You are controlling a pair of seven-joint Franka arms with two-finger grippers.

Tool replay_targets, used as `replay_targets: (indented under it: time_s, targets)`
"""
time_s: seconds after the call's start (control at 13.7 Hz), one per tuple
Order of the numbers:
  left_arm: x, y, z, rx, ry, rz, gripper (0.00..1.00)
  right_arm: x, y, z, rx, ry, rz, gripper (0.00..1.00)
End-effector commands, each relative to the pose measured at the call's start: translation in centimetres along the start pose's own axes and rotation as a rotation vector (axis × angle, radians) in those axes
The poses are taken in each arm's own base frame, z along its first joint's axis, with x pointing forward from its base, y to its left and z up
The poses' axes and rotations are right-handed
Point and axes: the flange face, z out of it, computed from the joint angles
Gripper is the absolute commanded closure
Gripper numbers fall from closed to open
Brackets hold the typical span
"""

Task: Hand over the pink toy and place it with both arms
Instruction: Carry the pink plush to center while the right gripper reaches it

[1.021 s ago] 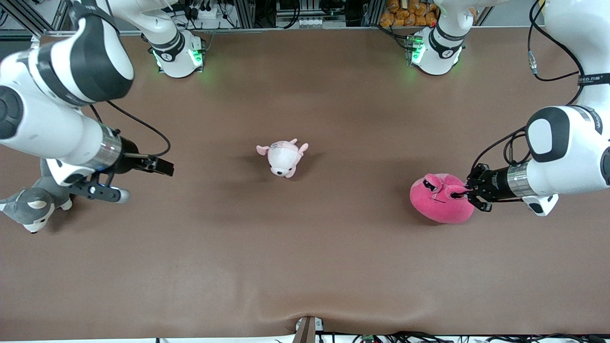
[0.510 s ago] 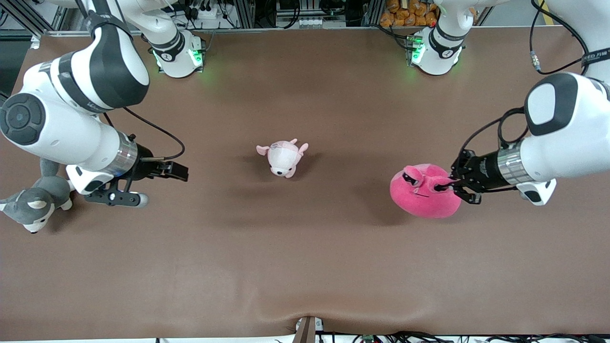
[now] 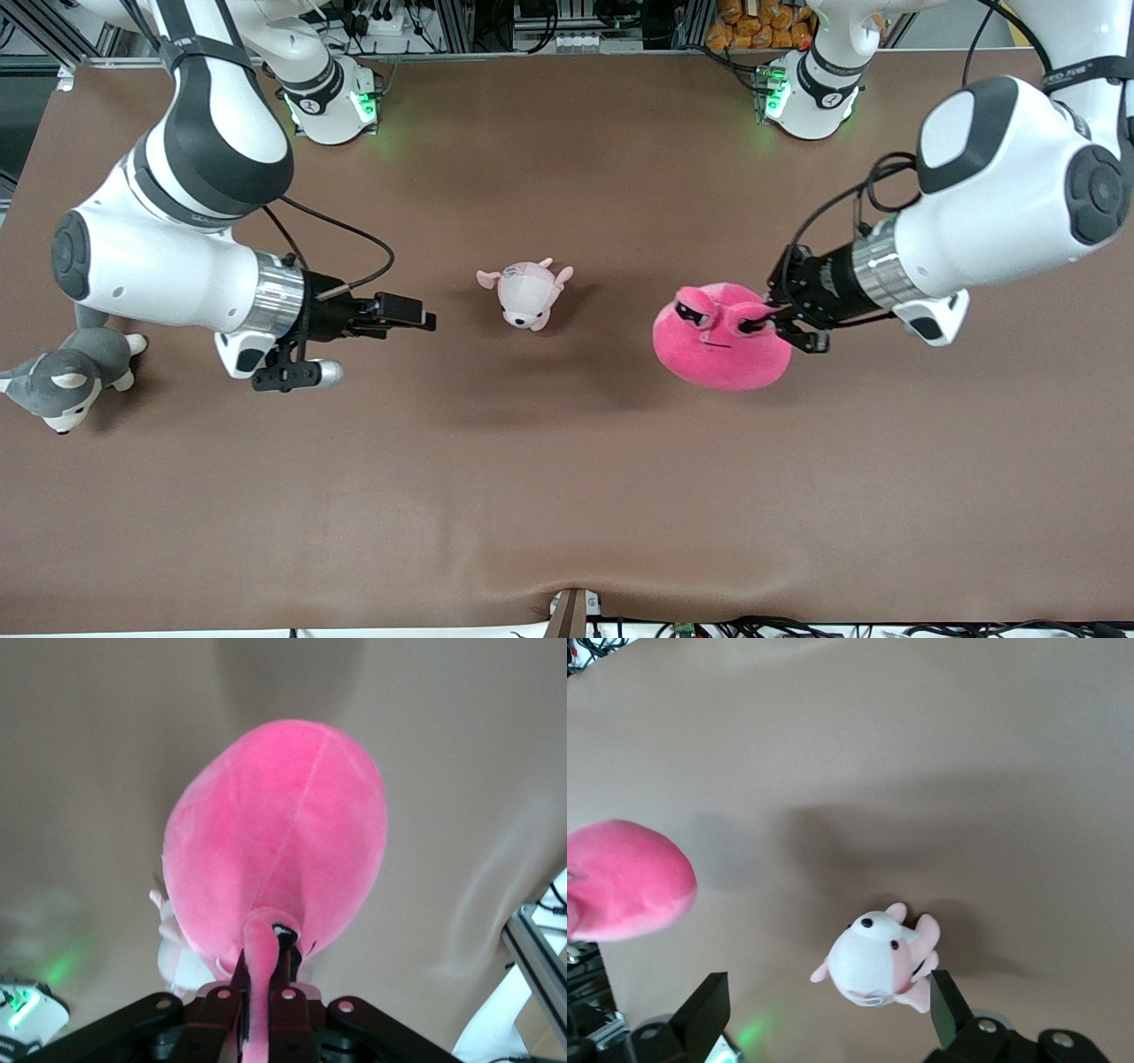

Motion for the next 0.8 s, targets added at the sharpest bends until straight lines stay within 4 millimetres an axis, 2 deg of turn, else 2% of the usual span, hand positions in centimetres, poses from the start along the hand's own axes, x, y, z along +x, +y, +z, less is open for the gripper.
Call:
replay_targets:
  time_s: [0.0,0.15,0.51,0.73]
  targets:
    - [-3.5,-1.5,-0.9,-0.002,-0.019,-0.007,1.00,0.1,-1.1,-0.2,0.102,-0.018,0.096,0.00]
    - [-6.1,-3.0,0.2,0.013,-0.016,-0.011,1.00,0.0,-1.7,0.4,0.148,-0.042,0.157,0.00]
    - [-10.5,-5.4,3.3,0.035,-0.014,-0.032,1.00,-2.9,-8.3,4.6,0.161,-0.045,0.372,0.00]
    - [-12.5,-6.1,4.3,0.009,-0.029,-0.081,1.00,-4.2,-9.7,6.6,0.142,-0.076,0.371,0.00]
